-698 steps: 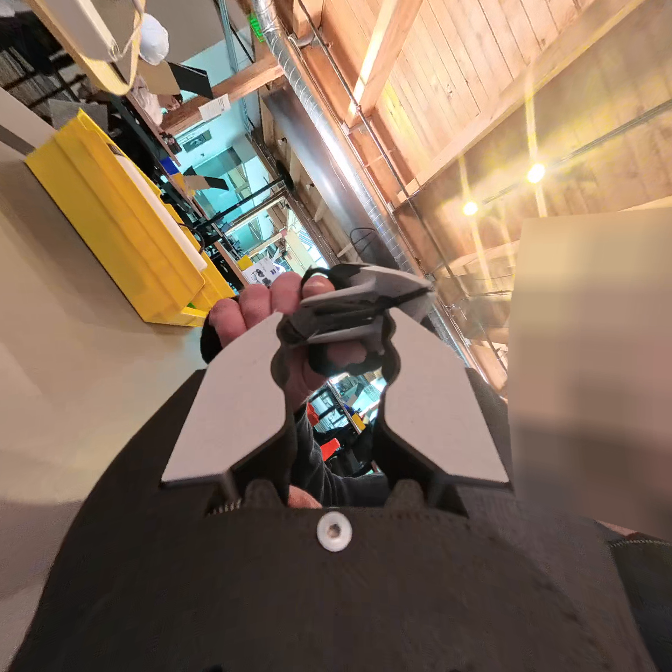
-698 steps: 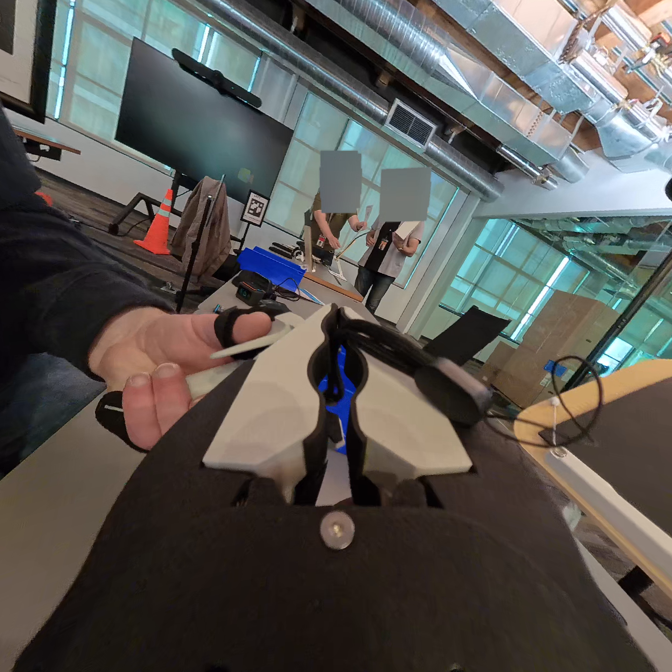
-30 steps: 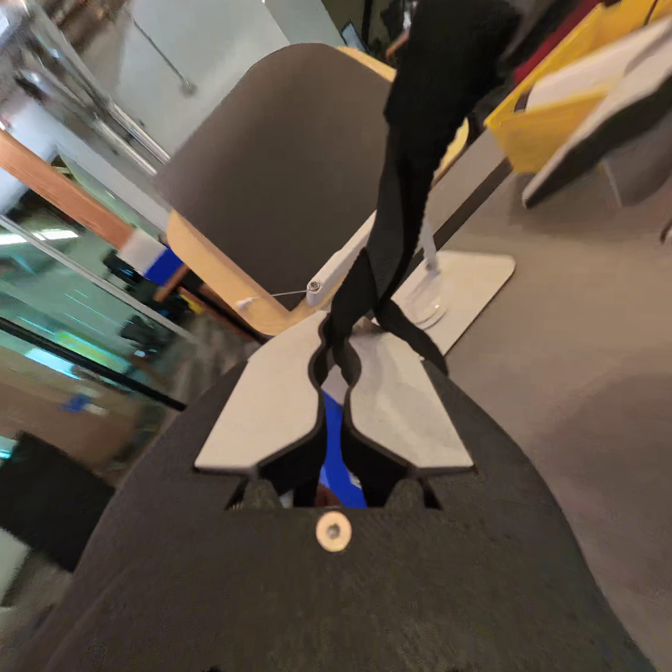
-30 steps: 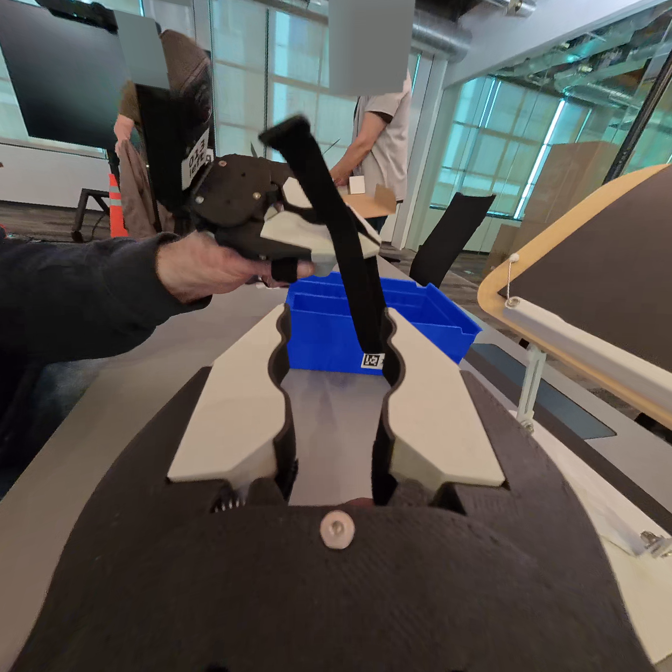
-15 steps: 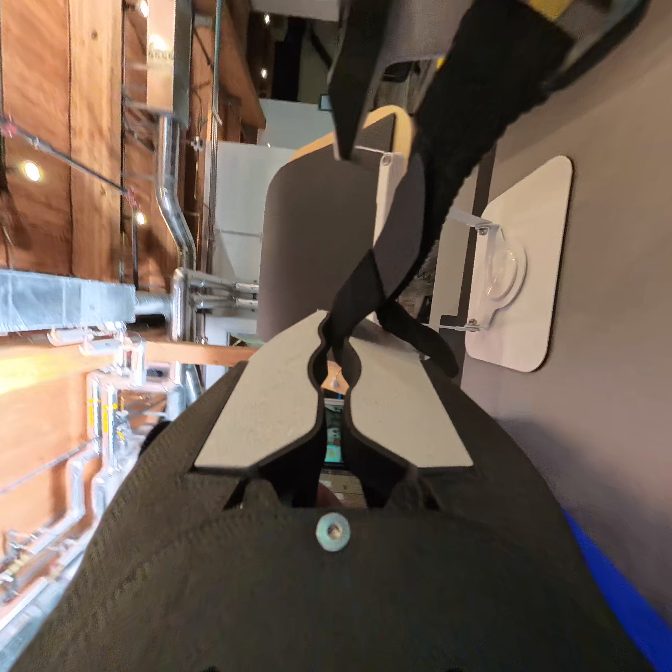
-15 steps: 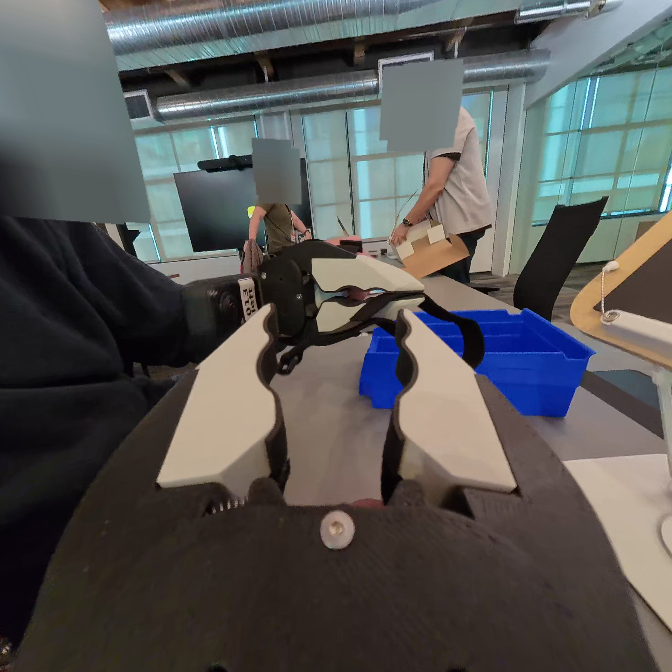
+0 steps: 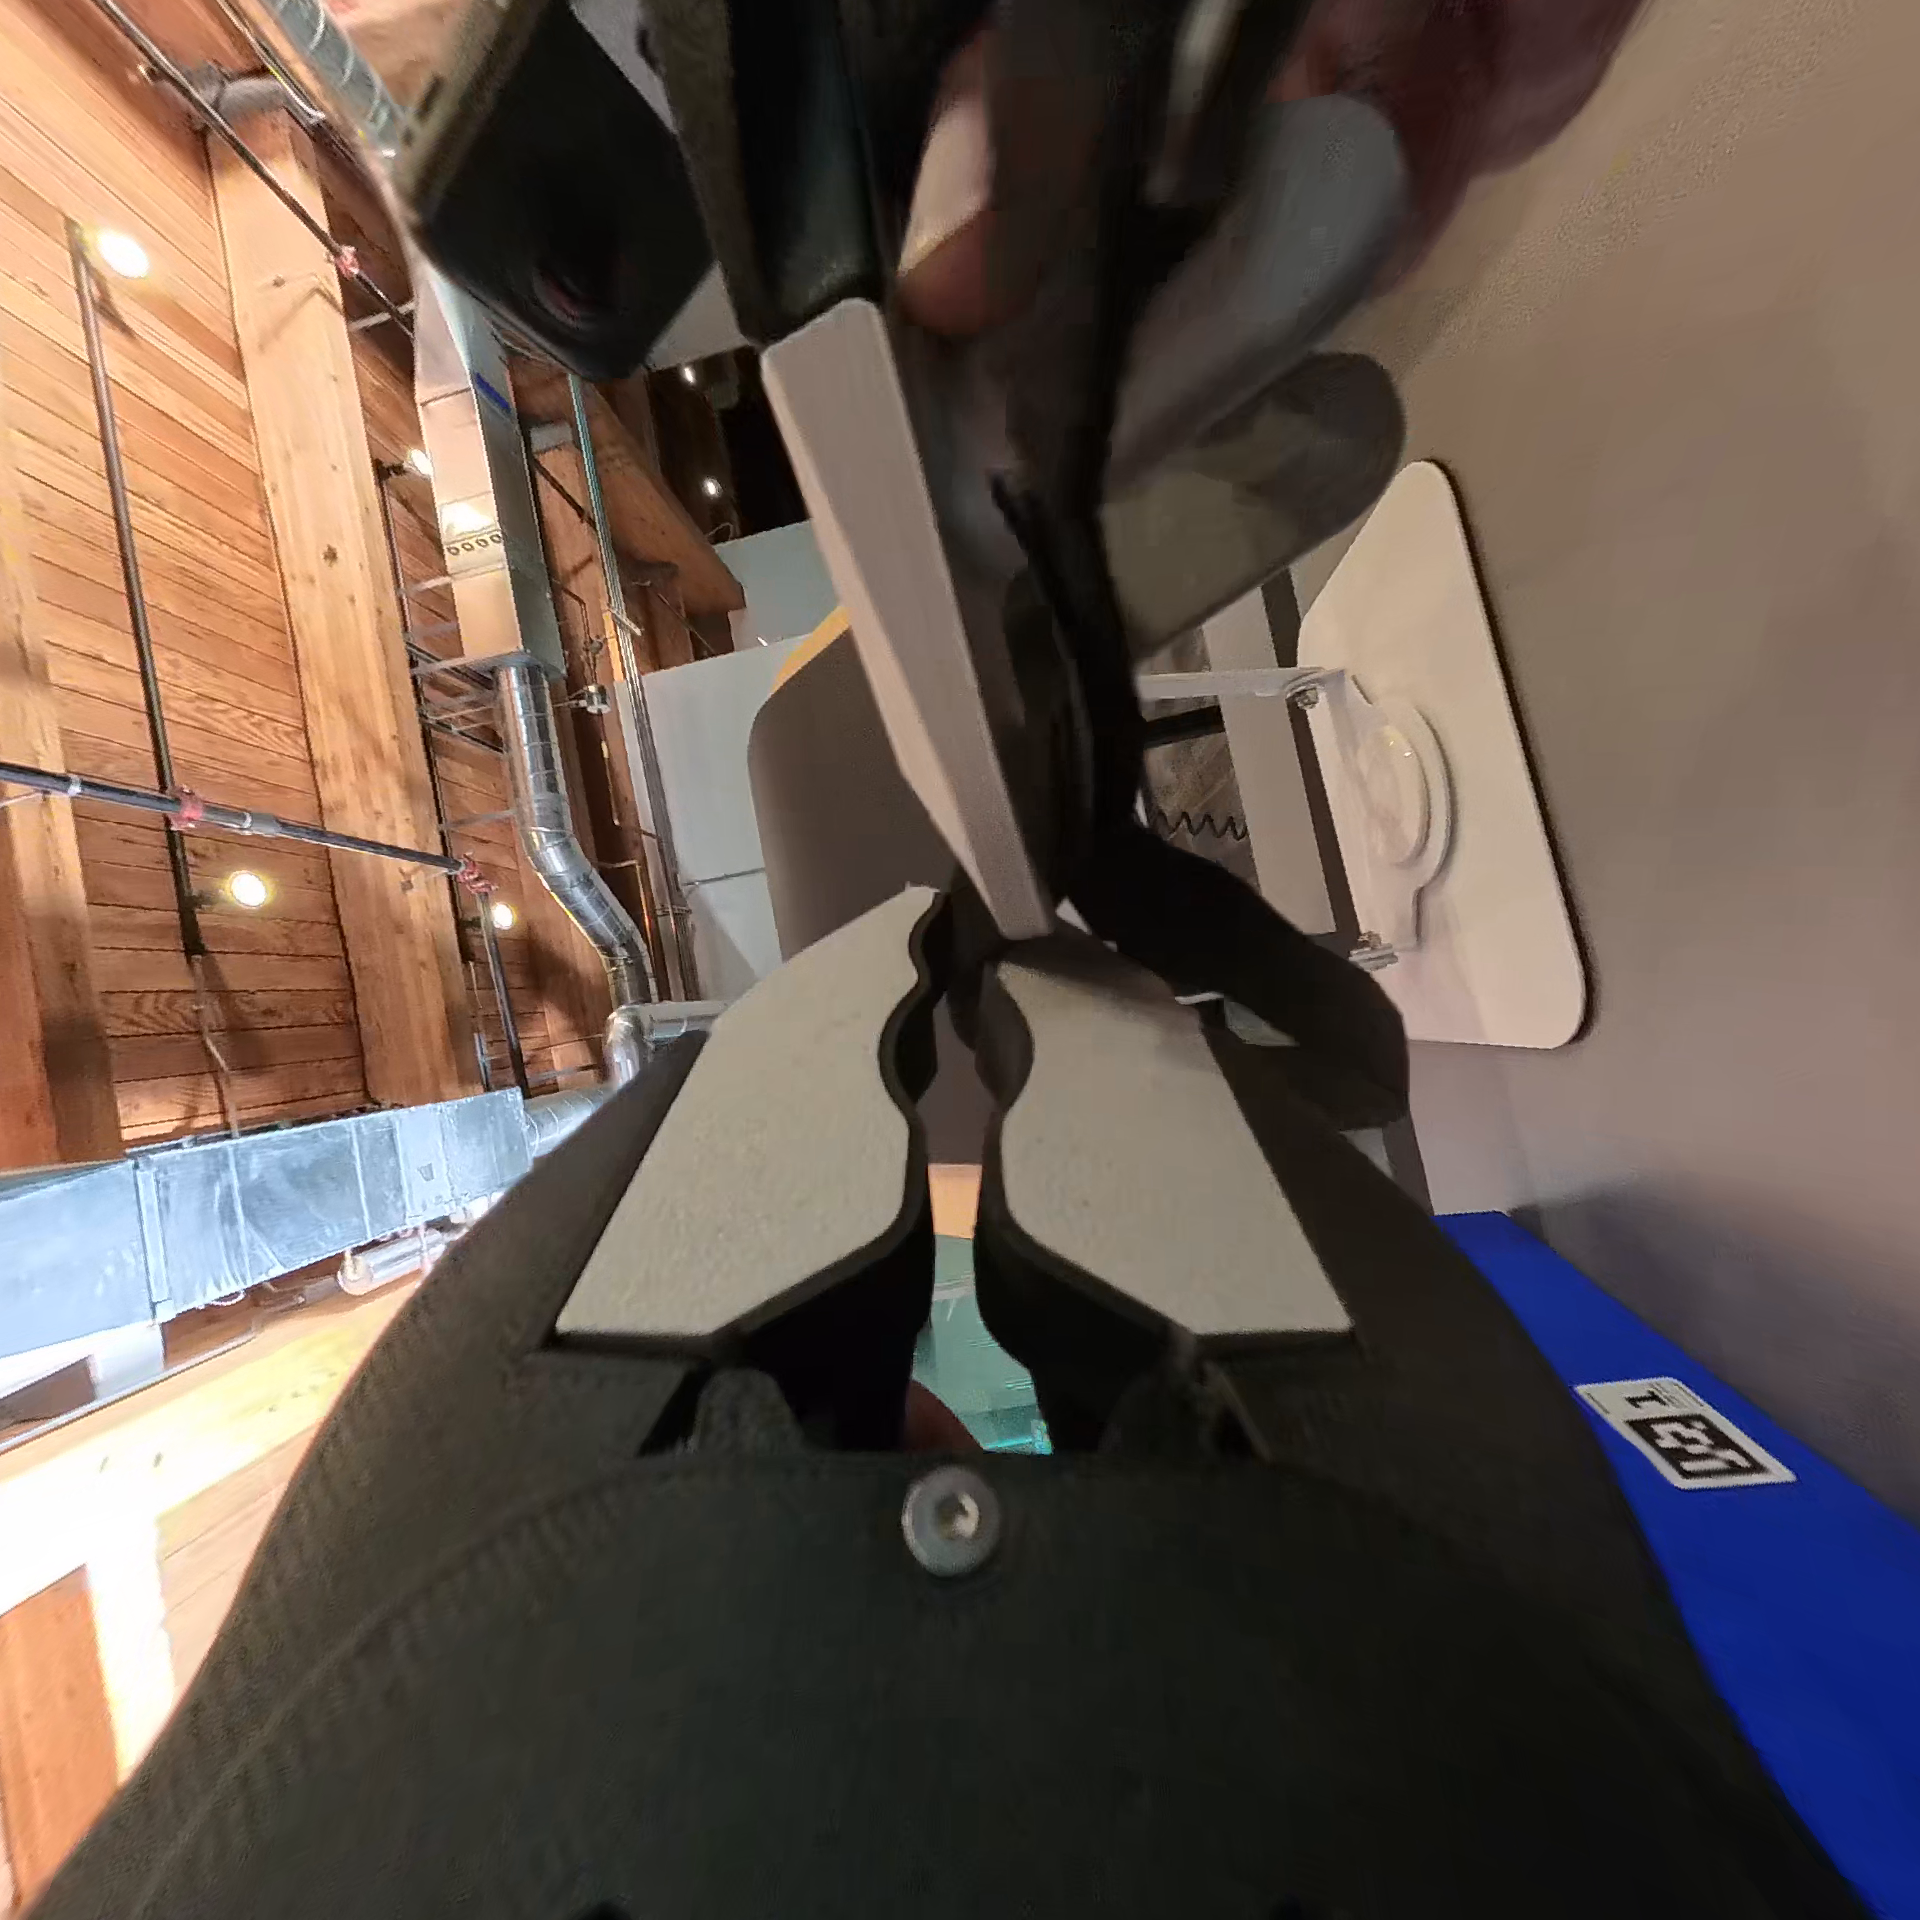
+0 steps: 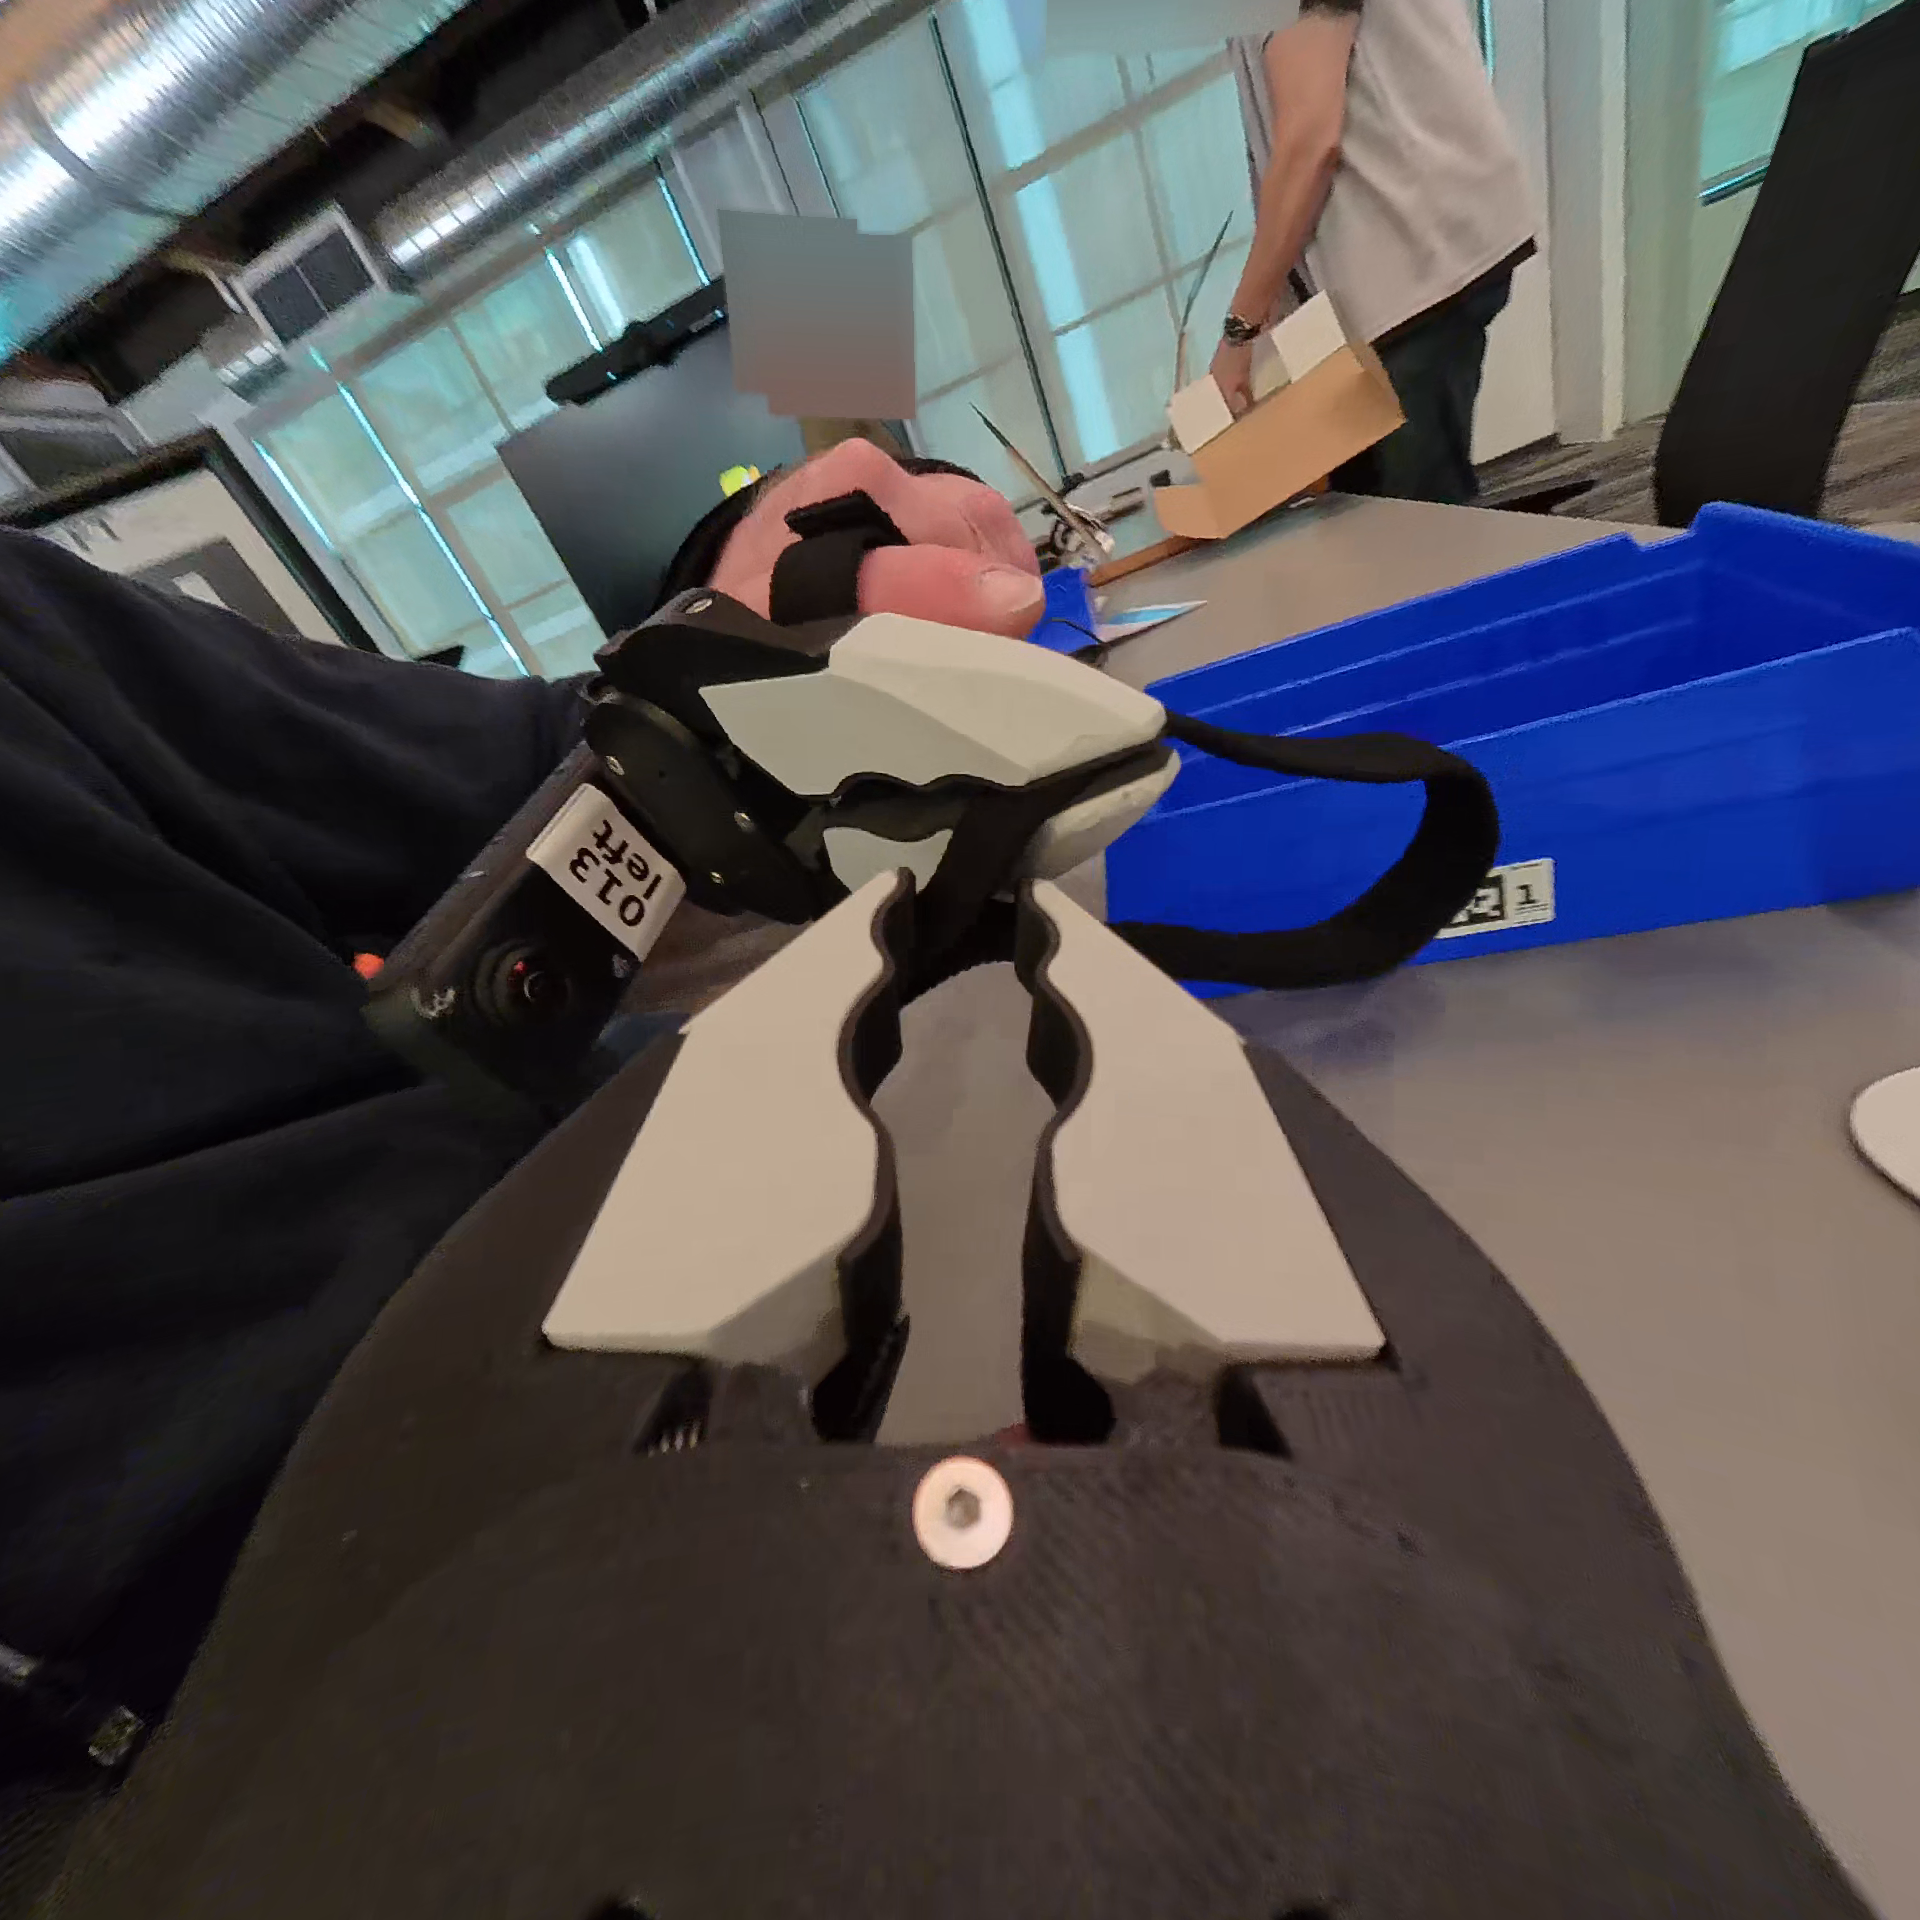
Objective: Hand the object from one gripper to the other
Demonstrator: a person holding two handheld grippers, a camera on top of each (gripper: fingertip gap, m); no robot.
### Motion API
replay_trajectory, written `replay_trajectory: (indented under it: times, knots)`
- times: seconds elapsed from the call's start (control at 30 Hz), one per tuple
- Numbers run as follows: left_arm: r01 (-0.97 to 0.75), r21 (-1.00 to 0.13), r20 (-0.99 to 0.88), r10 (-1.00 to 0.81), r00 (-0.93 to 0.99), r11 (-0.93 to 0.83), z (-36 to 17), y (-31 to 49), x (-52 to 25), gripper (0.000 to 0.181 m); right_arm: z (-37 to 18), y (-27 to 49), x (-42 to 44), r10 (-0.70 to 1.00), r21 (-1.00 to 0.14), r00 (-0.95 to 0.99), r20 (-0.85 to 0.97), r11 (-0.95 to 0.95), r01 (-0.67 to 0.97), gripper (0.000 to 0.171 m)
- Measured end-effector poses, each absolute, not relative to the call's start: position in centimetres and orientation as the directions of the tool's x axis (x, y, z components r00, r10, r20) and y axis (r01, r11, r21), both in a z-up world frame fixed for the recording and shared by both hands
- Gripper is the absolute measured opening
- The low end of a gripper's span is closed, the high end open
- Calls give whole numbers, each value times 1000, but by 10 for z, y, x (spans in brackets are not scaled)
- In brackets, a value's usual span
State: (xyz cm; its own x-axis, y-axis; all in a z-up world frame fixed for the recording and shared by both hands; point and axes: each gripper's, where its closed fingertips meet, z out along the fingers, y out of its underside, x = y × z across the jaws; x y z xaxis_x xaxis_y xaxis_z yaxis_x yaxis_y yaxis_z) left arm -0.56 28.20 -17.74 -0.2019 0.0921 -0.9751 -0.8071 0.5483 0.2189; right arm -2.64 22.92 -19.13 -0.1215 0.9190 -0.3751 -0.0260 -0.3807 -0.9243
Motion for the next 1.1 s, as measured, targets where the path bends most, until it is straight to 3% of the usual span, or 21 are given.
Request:
replay_trajectory:
  times: [0.13, 0.23, 0.33, 0.53, 0.67, 0.77, 0.9, 1.1]
  knots:
    - [-809, 190, -980, 61, -189, 556, -181, 281, -7, 2, -191, 229, -26, 925, -930, -126, -358, -365, -35, 0]
    - [-833, 84, -994, -15, -110, 547, -181, 280, -12, 5, -188, 228, -26, 936, -939, -122, -329, -338, -59, 0]
    - [-856, -13, -998, -66, -24, 517, -172, 281, -21, 18, -188, 230, -25, 951, -951, -92, -294, -301, -68, 0]
    - [-848, -356, -923, -289, 253, 393, -165, 279, -50, 25, -182, 231, -22, 991, -986, -5, -135, -134, -96, 0]
    - [-636, -741, -630, -547, 551, 214, -172, 270, -62, 28, -177, 225, -24, 999, -992, 15, -29, -27, -121, 0]
    - [-382, -924, -293, -701, 650, 32, -180, 261, -61, 35, -177, 216, -28, 998, -992, 14, 60, 62, -112, 0]
    - [-112, -977, 78, -792, 606, -182, -187, 250, -54, 38, -178, 204, -36, 981, -977, 25, 191, 193, -92, 0]
    - [142, -883, 467, -817, 337, -447, -183, 234, -35, 40, -179, 192, -39, 955, -951, 10, 298, 297, -80, 0]
